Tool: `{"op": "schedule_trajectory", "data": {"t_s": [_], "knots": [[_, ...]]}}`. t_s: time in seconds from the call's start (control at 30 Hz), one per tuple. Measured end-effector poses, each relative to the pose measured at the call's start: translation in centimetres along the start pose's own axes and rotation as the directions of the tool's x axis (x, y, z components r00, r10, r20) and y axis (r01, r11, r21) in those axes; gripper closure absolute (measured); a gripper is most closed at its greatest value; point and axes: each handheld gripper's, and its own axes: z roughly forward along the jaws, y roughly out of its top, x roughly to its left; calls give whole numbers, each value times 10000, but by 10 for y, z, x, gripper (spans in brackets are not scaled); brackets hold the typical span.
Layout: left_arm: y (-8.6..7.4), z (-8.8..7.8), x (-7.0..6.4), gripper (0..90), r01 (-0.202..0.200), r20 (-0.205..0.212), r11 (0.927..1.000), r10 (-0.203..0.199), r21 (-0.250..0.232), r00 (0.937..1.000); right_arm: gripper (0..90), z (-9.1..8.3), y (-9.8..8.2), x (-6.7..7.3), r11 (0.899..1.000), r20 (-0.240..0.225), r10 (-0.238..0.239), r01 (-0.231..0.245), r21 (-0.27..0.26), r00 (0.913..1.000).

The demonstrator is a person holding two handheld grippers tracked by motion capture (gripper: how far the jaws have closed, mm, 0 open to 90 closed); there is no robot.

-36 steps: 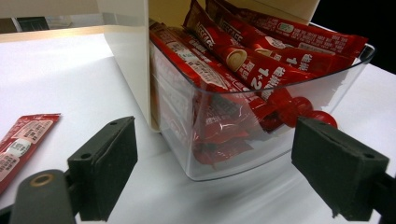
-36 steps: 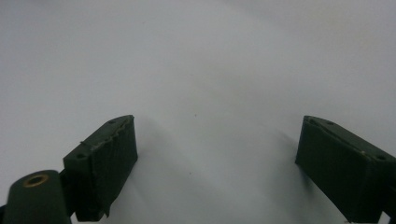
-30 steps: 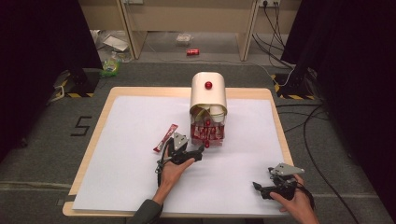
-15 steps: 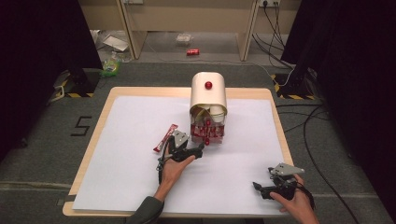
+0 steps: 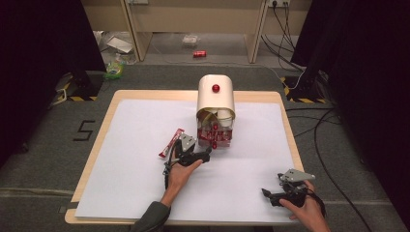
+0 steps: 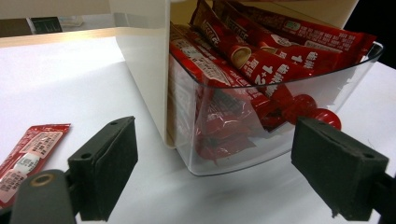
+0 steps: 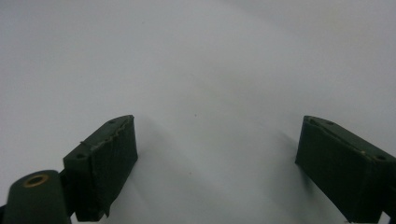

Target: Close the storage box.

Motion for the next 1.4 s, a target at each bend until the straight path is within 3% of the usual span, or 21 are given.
{"op": "schedule_trajectory", "data": {"t_s": [0.77,1.4], "knots": [[5,9,4,147,294,-306,9996,-292,47,9991,127,0,0,0,10000,-8,-7,7,0,10000],[7,15,8,148,579,-277,9978,-571,319,9980,127,0,0,0,10000,-14,-9,9,-3,10000]]}}
